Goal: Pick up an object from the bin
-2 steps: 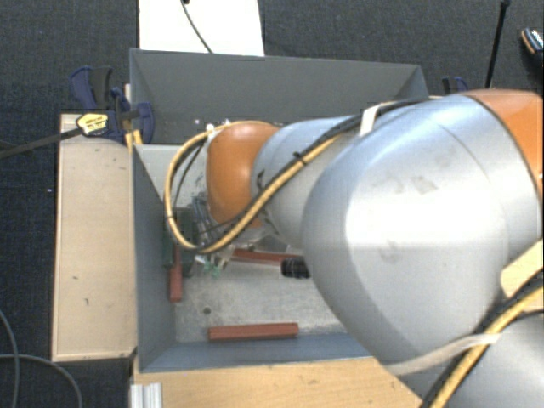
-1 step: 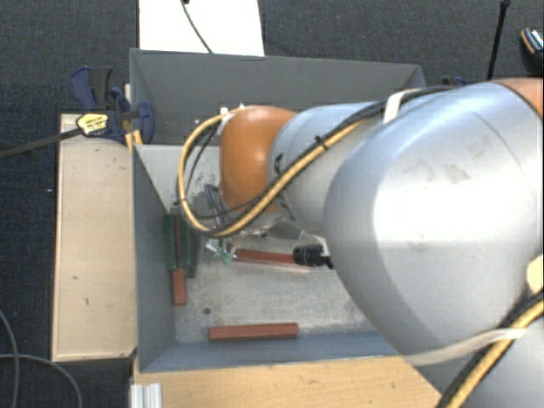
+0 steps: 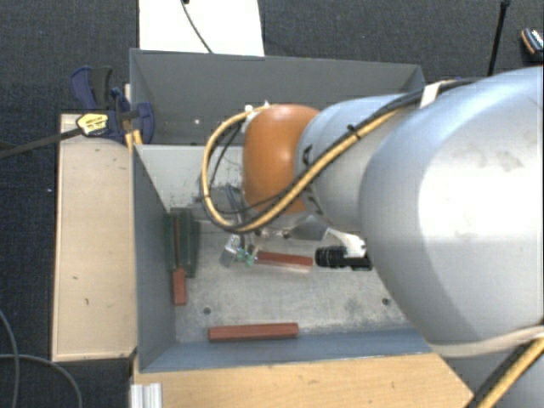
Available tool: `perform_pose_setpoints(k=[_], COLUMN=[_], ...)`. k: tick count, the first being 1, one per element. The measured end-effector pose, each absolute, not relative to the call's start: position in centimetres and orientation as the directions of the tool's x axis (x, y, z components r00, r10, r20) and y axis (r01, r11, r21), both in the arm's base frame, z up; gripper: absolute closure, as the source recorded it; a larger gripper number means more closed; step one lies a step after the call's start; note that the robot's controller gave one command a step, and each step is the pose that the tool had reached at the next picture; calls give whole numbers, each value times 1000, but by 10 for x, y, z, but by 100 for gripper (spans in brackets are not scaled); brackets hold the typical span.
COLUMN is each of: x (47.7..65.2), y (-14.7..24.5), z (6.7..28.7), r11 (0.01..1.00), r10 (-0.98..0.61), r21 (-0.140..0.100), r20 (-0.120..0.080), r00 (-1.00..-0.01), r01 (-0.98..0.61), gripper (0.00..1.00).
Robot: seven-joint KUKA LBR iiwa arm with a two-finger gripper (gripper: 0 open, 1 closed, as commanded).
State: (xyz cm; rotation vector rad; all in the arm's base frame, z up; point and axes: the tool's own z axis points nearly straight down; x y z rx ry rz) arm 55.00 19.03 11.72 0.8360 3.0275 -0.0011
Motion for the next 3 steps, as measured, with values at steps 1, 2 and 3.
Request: perform_pose_setpoints(k=[1,2,3], x=[550,548,554], y=[181,181,134], z=[197,192,66], r11=[873,875,835], r10=[488,485,550], r21=[7,0,-6], r20=[-7,-1,3], r00=[-873,-875,-835], r01=[488,485,550], gripper=[100,0,0])
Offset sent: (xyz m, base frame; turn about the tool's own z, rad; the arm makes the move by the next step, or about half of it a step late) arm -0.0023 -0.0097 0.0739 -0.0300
